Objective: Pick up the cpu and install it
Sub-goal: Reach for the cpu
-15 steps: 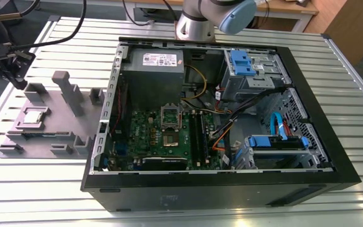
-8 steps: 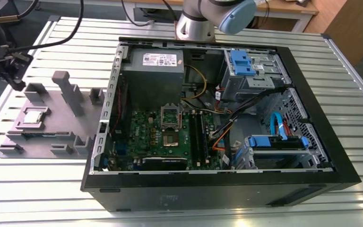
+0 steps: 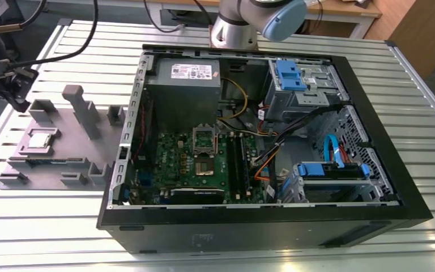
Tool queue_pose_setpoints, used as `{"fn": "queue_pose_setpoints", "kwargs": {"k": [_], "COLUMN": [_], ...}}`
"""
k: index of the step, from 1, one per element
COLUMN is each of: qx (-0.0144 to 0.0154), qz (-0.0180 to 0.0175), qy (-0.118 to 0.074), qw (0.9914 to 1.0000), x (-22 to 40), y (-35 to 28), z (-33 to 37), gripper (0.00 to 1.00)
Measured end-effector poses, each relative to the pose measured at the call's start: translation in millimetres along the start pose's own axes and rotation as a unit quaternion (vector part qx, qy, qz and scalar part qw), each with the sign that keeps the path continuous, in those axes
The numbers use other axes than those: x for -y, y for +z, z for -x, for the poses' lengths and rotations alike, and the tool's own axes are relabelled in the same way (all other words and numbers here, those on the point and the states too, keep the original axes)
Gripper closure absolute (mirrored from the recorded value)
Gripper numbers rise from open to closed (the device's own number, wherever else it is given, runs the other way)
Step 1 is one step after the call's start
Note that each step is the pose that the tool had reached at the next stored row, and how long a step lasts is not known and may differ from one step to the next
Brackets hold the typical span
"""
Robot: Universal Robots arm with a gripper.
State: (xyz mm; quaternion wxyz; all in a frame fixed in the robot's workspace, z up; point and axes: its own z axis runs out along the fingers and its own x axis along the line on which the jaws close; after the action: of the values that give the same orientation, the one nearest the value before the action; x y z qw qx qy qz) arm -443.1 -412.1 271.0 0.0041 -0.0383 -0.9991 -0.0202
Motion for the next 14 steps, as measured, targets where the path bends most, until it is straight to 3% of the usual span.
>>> {"fn": "queue_pose_setpoints", "kwargs": {"k": [14], "qx": [0.0], "qz": [0.0], "qy": [0.0], "qw": [1.0], "x": [10.4], "y": [15.5], "z": [1.0], "gripper": [0.89]}}
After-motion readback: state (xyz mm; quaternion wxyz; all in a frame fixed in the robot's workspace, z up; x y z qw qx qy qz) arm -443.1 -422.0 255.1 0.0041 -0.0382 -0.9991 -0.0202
